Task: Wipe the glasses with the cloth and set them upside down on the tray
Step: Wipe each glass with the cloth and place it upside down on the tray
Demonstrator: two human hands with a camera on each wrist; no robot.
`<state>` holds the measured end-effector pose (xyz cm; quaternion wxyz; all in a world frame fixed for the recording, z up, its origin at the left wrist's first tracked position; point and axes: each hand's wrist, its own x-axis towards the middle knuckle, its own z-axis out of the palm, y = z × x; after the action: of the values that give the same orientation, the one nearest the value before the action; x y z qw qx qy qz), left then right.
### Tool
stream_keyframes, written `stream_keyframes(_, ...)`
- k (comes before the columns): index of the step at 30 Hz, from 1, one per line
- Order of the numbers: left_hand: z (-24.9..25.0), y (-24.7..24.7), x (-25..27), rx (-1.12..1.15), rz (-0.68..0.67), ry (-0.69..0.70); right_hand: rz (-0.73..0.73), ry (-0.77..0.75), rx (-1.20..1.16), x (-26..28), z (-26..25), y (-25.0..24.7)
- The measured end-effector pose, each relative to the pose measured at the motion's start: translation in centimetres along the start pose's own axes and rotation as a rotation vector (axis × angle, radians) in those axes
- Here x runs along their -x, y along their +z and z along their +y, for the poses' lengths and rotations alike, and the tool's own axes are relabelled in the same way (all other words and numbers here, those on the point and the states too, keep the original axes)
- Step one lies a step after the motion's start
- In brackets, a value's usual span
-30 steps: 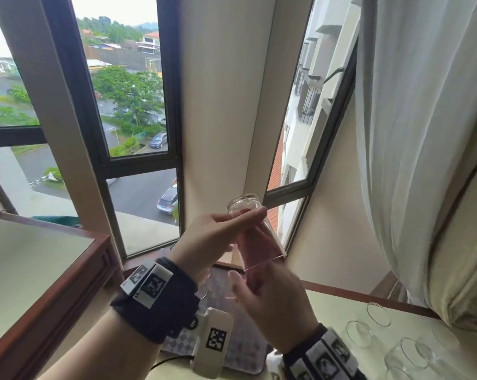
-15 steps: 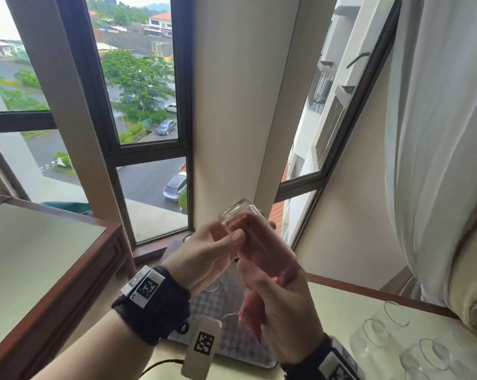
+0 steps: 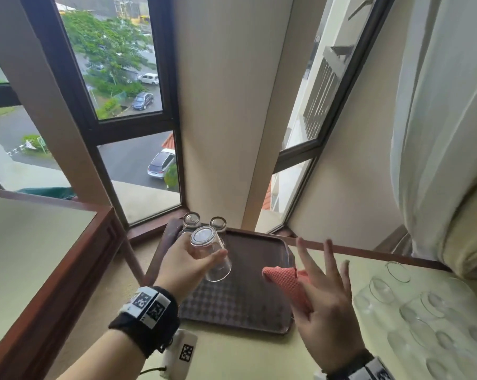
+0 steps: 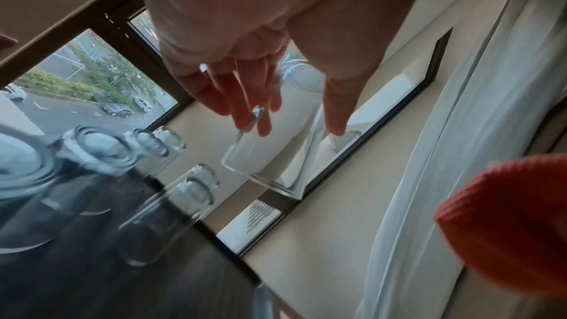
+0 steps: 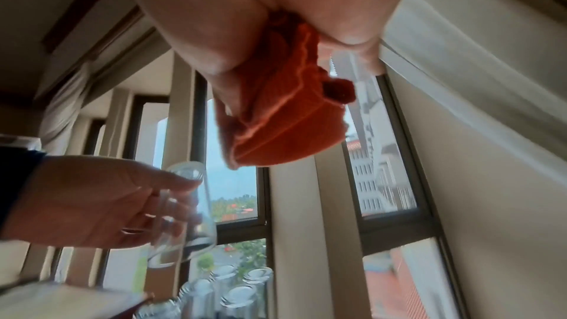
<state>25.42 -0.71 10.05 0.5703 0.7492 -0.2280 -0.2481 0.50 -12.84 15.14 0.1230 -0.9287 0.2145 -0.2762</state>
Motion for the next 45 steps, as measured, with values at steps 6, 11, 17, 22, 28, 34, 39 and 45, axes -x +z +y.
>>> stream_keyframes(6, -5.5, 1.6, -0.4, -0.388, -0.013, -0.165, -0.170, -0.088, -0.155, 2.1, 0.2, 1.4)
stream_keyframes(11, -7.7, 2.6, -0.9, -0.537, -0.079, -0.253, -0.229, -0.023, -0.170, 3.5, 0.1, 2.2)
stream_keyframes(17, -8.8, 4.1, -1.9, -0.613, -0.080, -0.282, -0.231, 0.049, -0.165, 4.6, 0.3, 2.3)
stream_keyframes(22, -9.2, 5.1, -2.8, -0.610, -0.075, -0.287, -0.281, 0.145, -0.121, 5.5, 0.9, 1.6)
stream_keyframes(28, -9.1, 6.3, -3.7, -0.587, -0.052, -0.291, -0.312, 0.220, -0.124, 6.7, 2.3, 0.9)
stream_keyframes(34, -9.1, 7.0, -4.3, -0.549, -0.003, -0.332, -0.296, 0.278, -0.102, 7.8, 4.1, 0.0)
stream_keyframes(39, -9.1, 7.4, -4.6, -0.530, 0.029, -0.360, -0.282, 0.318, -0.115, 8.3, 5.5, -1.1)
stream_keyframes(45, -8.1, 8.2, -3.6, -0.502, 0.093, -0.375, -0.296, 0.377, -0.180, 9.3, 7.8, -3.3)
